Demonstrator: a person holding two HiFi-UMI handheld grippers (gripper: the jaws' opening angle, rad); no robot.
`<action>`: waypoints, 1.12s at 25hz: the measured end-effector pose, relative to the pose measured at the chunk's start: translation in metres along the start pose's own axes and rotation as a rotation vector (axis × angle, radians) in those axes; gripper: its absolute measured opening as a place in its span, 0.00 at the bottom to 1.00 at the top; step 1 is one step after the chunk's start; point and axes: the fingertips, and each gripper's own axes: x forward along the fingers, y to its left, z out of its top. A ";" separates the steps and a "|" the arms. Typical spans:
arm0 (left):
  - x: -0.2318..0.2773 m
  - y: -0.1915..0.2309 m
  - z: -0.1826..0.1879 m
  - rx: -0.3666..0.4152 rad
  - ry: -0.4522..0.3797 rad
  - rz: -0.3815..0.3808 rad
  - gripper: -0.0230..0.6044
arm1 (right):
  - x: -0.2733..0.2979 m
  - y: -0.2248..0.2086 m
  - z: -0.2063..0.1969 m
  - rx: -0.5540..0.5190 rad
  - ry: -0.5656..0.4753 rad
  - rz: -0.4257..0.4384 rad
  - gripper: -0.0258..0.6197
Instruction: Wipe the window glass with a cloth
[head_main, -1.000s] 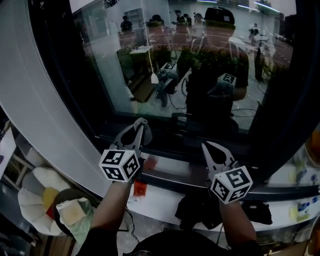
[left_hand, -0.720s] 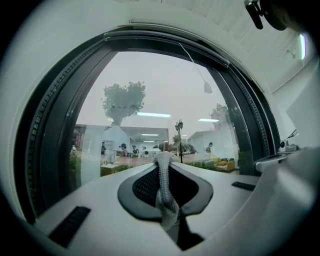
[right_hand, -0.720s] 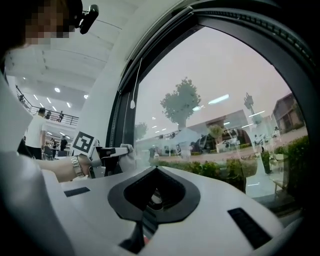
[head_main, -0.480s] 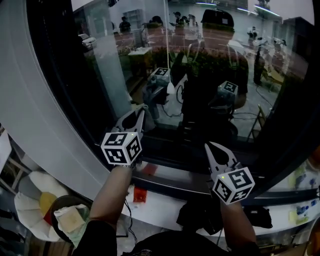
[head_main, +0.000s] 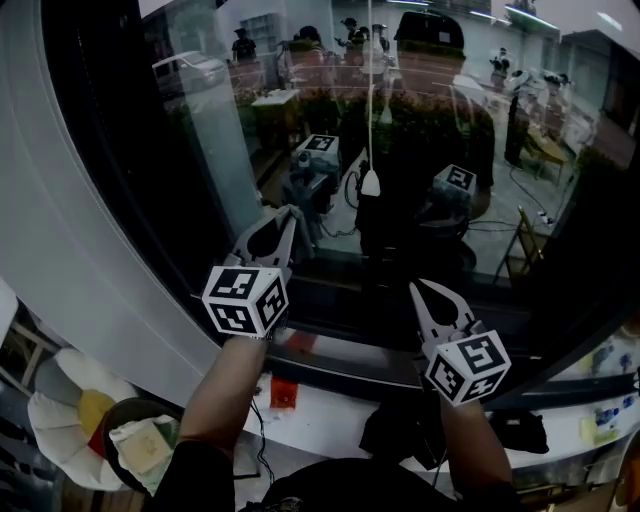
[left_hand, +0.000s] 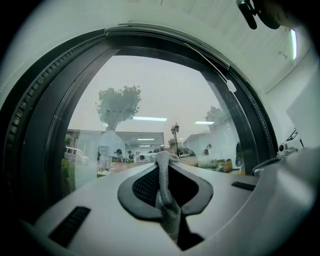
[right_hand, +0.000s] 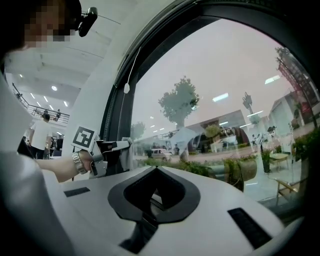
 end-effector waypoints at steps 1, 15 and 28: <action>0.001 -0.001 0.001 0.002 0.002 -0.008 0.10 | 0.002 0.000 0.001 0.002 -0.002 -0.001 0.08; 0.008 -0.023 0.007 0.028 -0.019 -0.093 0.09 | 0.000 -0.005 0.008 0.010 -0.040 -0.070 0.08; 0.014 -0.059 -0.009 -0.017 -0.034 -0.185 0.09 | -0.018 -0.007 0.001 -0.021 -0.014 -0.138 0.08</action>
